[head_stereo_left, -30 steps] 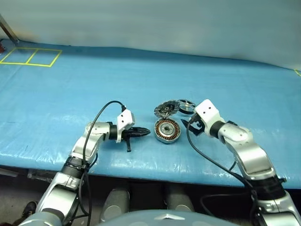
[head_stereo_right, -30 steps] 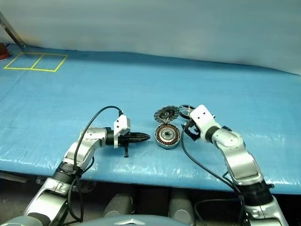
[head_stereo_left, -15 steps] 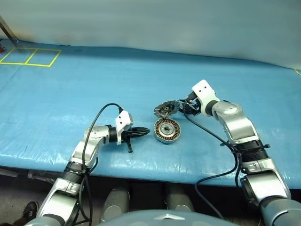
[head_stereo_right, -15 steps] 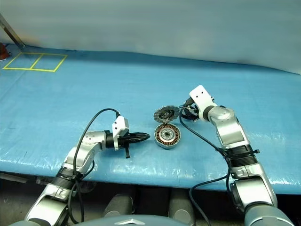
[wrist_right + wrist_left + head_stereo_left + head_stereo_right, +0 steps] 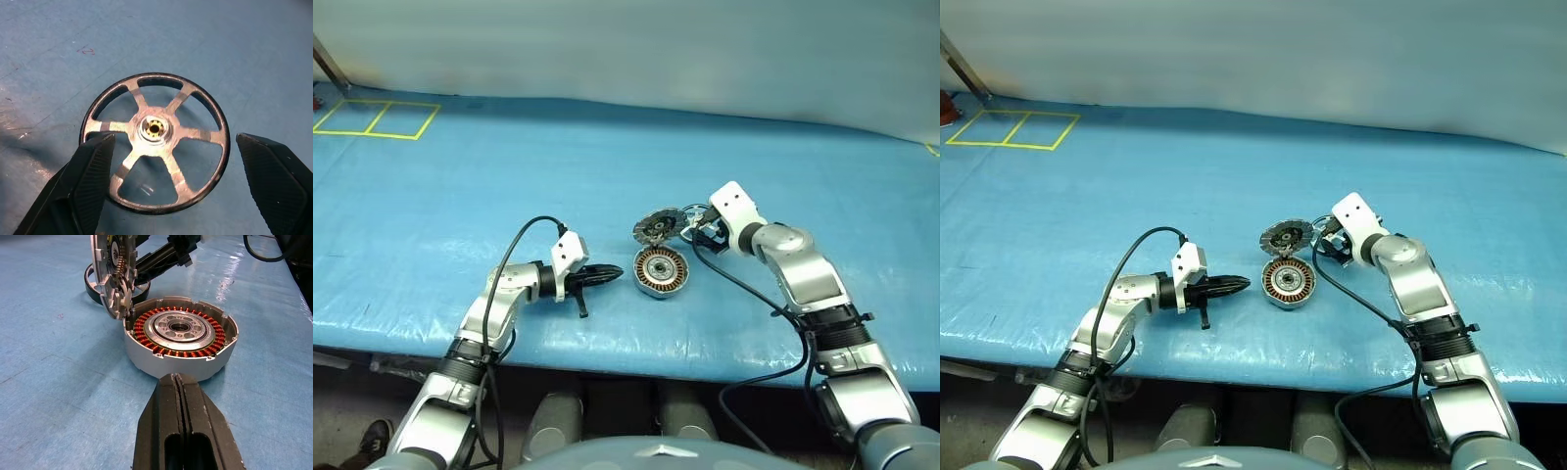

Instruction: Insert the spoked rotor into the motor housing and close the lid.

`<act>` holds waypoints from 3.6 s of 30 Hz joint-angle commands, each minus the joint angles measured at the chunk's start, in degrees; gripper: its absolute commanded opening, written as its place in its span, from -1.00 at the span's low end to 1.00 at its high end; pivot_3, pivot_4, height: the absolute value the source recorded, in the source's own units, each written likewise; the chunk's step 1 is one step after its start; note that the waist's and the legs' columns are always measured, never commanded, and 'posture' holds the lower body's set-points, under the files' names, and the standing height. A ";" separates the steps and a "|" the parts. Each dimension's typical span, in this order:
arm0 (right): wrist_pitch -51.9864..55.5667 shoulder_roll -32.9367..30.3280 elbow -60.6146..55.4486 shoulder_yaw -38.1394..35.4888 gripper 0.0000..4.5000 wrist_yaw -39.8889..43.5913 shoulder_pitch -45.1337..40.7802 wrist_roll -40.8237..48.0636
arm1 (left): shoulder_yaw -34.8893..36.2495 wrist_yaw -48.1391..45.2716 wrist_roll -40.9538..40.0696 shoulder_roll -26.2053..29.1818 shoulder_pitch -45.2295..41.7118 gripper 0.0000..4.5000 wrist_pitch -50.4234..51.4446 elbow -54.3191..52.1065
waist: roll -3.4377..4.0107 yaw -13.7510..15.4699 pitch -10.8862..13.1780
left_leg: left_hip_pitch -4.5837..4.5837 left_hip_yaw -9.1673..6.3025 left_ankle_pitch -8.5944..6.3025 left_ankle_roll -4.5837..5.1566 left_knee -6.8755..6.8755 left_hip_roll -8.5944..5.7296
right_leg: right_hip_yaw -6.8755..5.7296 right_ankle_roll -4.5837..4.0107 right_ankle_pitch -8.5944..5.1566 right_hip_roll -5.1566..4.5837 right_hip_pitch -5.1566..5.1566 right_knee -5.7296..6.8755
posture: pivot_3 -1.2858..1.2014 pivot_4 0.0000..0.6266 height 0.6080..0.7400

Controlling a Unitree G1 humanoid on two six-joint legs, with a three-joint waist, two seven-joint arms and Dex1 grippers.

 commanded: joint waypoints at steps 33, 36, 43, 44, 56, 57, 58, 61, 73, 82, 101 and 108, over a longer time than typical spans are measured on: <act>-0.04 3.56 -0.57 -0.49 0.47 -0.81 1.42 -1.77 | 0.02 2.38 1.10 0.50 -0.36 -1.00 -0.99 -0.73 | 0.03 -0.19 0.01 | 0.02 0.01 0.00 0.00 -0.02 0.01 | 0.01 0.00 0.00 0.01 0.00 0.00 | 0.03 -0.52 1.00; -0.27 3.85 0.11 -0.26 0.47 -0.46 1.43 -1.69 | 0.06 2.69 1.29 0.64 -0.13 -1.00 -1.02 -0.70 | 0.03 -0.27 0.01 | 0.08 0.01 0.00 0.00 -0.01 0.02 | 0.01 0.00 0.00 0.01 0.04 0.01 | 0.03 -0.52 1.00; -0.76 4.27 2.05 0.16 -0.22 -0.64 1.08 -2.10 | -0.03 3.19 1.45 0.96 0.02 -1.00 -1.24 -0.83 | 0.03 -0.30 0.01 | 0.08 0.01 0.00 0.00 -0.01 0.02 | 0.01 0.00 0.00 0.01 0.04 0.01 | 0.03 -0.52 1.00; -0.82 4.28 2.11 0.28 -0.22 -0.64 1.06 -2.19 | -0.04 3.24 1.45 0.97 -0.05 -1.00 -1.26 -0.79 | 0.03 -0.30 0.01 | 0.08 0.01 0.00 0.00 -0.02 0.02 | 0.01 0.00 0.00 0.01 0.04 0.01 | 0.03 -0.52 1.00; -0.23 4.11 -4.61 -2.67 -0.70 -2.19 3.99 -1.57 | 0.32 2.99 1.60 0.79 -0.26 -1.00 -1.66 -0.17 | 0.01 -0.55 -0.01 | 0.09 0.00 0.00 0.00 -0.01 0.03 | 0.01 0.00 0.00 0.02 0.05 0.01 | 0.03 -0.52 1.00; -0.06 4.07 -6.27 -3.51 -0.70 -2.52 4.76 -1.35 | 0.46 2.92 1.46 0.73 -0.32 -1.00 -1.84 0.00 | 0.01 -0.59 -0.01 | 0.09 0.00 0.00 0.00 -0.01 0.03 | 0.01 0.00 0.00 0.02 0.05 0.01 | 0.03 -0.52 1.00; 0.09 4.03 -7.39 -4.02 -0.70 -2.72 5.29 -1.20 | 0.55 2.88 1.37 0.69 -0.36 -1.00 -1.95 0.08 | 0.01 -0.58 -0.01 | 0.09 0.01 0.00 0.00 -0.01 0.03 | 0.01 0.00 0.00 0.02 0.04 0.02 | 0.03 -0.52 1.00; 1.96 3.91 -13.68 -6.71 -0.70 -4.06 8.33 -0.29 | 0.94 2.82 0.95 0.40 -0.62 -1.00 -2.38 0.58 | 0.06 -0.44 0.03 | 0.01 0.00 0.00 0.00 -0.04 0.03 | 0.00 -0.01 -0.01 0.01 -0.03 0.01 | 0.03 -0.52 1.00; 6.07 4.64 -25.51 -11.10 -0.70 -6.23 14.86 3.89 | 0.49 2.07 1.54 -1.22 -2.83 -1.00 -4.64 4.31 | 0.08 -0.02 0.04 | -0.02 0.02 0.00 0.00 -0.08 0.03 | 0.01 -0.02 -0.03 0.00 -0.08 -0.01 | 0.03 -0.52 1.00; 5.72 3.89 -21.37 -9.80 -0.70 -6.43 11.78 3.18 | 0.40 1.78 1.90 -1.17 -2.62 -1.00 -5.12 4.52 | 0.09 -0.02 0.04 | -0.03 0.02 0.00 0.00 -0.14 0.03 | 0.00 -0.03 -0.03 0.00 -0.10 -0.03 | 0.03 -0.52 1.00; 3.35 2.20 -11.17 -3.52 -0.79 -3.59 9.61 1.06 | 0.51 2.91 2.33 -0.40 -0.84 -1.00 -4.96 3.15 | 0.08 0.07 0.05 | -0.01 0.02 0.00 0.00 -0.12 0.02 | 0.00 -0.04 -0.03 0.00 -0.07 -0.04 | 0.03 -0.52 1.00; 3.74 3.46 -15.71 -7.20 -0.99 -5.08 11.30 2.82 | 0.25 3.00 2.52 -0.50 -0.95 -1.00 -5.04 3.25 | 0.08 0.11 0.05 | -0.02 0.00 0.00 0.00 -0.15 0.02 | 0.00 -0.03 -0.03 0.00 -0.08 -0.04 | 0.03 -0.52 1.00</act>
